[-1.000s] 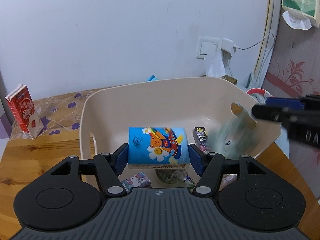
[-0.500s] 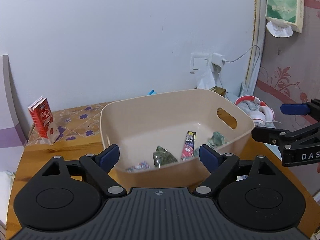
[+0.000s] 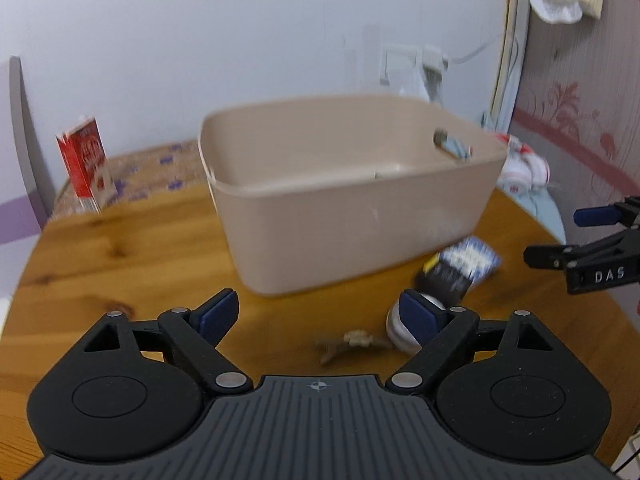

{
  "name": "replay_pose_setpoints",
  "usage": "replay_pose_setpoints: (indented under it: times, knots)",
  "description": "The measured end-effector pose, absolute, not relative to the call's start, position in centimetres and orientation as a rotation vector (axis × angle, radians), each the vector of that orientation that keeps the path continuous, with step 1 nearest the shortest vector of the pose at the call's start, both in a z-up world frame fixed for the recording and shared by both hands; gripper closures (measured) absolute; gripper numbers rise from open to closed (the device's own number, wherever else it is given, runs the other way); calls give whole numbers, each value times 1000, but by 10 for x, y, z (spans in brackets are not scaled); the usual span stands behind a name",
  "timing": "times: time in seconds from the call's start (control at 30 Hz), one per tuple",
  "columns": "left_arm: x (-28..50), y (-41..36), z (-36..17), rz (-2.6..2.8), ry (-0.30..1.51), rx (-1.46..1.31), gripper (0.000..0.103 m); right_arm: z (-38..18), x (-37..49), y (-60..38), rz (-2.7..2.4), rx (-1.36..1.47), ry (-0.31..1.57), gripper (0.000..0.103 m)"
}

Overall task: Organize objects
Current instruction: 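Grasp the metal hair clip with the left tool while the right tool grasps the patterned box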

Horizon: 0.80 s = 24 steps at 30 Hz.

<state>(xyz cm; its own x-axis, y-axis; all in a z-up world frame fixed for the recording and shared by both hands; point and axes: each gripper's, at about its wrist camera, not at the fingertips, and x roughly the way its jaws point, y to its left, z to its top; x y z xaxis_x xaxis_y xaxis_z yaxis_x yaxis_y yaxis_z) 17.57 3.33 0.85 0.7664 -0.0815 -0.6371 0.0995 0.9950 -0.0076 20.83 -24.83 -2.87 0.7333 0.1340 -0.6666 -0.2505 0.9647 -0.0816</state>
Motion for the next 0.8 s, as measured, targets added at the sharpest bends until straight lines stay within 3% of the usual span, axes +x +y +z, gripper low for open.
replay_pose_setpoints:
  times: [0.27,0.7,0.8]
  knots:
    - [188,34,-32,-137,760,90,14,-62,225,-247,218,-125,770,0]
    - [206,29,-51,-194,761,153,15,-78,247,-227,314,-124,771,0]
    - [212,29,-50,-192,752,163,23,-79,249,-224,316,-118,776,0]
